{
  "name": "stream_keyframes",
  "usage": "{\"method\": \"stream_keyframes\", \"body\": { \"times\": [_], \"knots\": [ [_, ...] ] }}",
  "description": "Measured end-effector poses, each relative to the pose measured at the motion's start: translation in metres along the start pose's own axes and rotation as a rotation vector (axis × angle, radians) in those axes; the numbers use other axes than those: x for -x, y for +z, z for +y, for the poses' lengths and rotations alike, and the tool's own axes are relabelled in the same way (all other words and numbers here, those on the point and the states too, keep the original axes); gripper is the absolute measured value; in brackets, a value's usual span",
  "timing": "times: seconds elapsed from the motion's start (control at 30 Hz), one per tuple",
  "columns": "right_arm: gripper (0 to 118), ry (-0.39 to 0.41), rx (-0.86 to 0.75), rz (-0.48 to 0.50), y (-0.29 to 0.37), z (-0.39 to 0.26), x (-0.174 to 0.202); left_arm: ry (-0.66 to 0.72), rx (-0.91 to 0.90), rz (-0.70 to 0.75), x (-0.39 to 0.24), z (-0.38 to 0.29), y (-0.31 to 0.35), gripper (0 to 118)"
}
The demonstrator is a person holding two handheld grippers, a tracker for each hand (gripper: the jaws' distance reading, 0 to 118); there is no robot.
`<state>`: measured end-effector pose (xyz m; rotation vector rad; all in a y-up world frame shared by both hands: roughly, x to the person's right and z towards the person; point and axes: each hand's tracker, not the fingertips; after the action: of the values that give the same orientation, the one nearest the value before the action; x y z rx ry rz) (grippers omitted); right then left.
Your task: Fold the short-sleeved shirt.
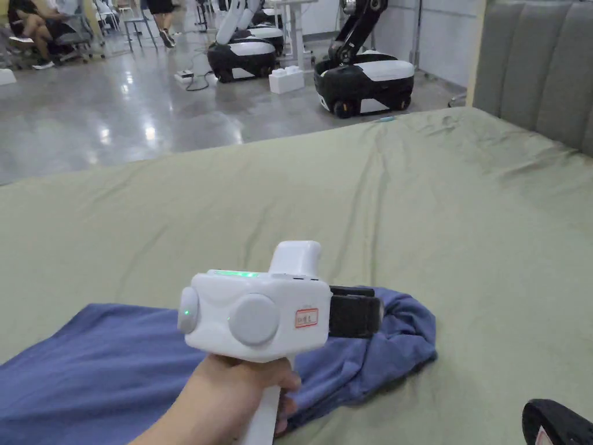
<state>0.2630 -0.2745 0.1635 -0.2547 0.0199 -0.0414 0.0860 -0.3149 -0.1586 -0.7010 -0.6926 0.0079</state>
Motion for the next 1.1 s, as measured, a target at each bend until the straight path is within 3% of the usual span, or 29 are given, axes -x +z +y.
{"method": "stream_keyframes", "body": {
  "times": [0.07,0.1,0.13,0.17,0.2,0.23,0.27,0.37,0.47,0.6,0.77,0.8,0.87,0.9,0.93,0.97,1.1],
  "knots": [
    [3,0.016,-0.015,0.017,-0.009,0.003,0.009,0.035,-0.159,0.010,0.021,-0.017,0.078,117],
    [3,0.018,-0.021,0.027,-0.014,0.004,0.014,0.051,-0.228,-0.001,0.032,-0.032,0.120,112],
    [3,0.019,-0.026,0.033,-0.020,0.005,0.018,0.059,-0.280,0.020,0.039,-0.042,0.153,99],
    [3,0.025,-0.034,0.044,-0.027,0.005,0.024,0.053,-0.351,0.106,0.046,-0.059,0.195,81],
    [3,0.034,-0.037,0.055,-0.033,0.005,0.031,0.033,-0.412,0.214,0.050,-0.078,0.232,55],
    [3,0.039,-0.036,0.060,-0.038,0.005,0.036,0.003,-0.460,0.326,0.054,-0.094,0.259,4],
    [3,0.044,-0.033,0.067,-0.044,0.003,0.041,-0.010,-0.519,0.467,0.058,-0.119,0.288,0],
    [3,0.051,-0.018,0.087,-0.060,0.001,0.056,0.104,-0.584,0.542,0.082,-0.184,0.330,0],
    [3,0.064,-0.002,0.086,-0.073,-0.001,0.067,0.160,-0.396,0.500,0.112,-0.226,0.327,0],
    [3,0.070,0.024,0.075,-0.085,-0.002,0.077,0.272,-0.396,0.516,0.149,-0.230,0.331,0],
    [3,0.119,0.076,0.074,-0.103,0.002,0.086,0.245,-0.352,0.598,0.246,-0.186,0.301,0],
    [3,0.128,0.077,0.073,-0.106,0.003,0.087,0.261,-0.292,0.623,0.270,-0.179,0.289,10],
    [3,0.136,0.077,0.075,-0.114,0.005,0.088,0.265,-0.258,0.812,0.318,-0.171,0.263,26],
    [3,0.135,0.075,0.076,-0.117,0.006,0.088,0.293,-0.246,0.817,0.337,-0.168,0.254,38],
    [3,0.129,0.071,0.077,-0.120,0.006,0.088,0.362,-0.183,0.805,0.358,-0.163,0.244,97],
    [3,0.123,0.071,0.076,-0.124,0.006,0.087,0.415,-0.153,0.763,0.372,-0.161,0.236,116],
    [3,0.105,0.097,0.058,-0.139,0.002,0.084,0.390,-0.009,0.710,0.398,-0.158,0.192,116]
  ]
}}
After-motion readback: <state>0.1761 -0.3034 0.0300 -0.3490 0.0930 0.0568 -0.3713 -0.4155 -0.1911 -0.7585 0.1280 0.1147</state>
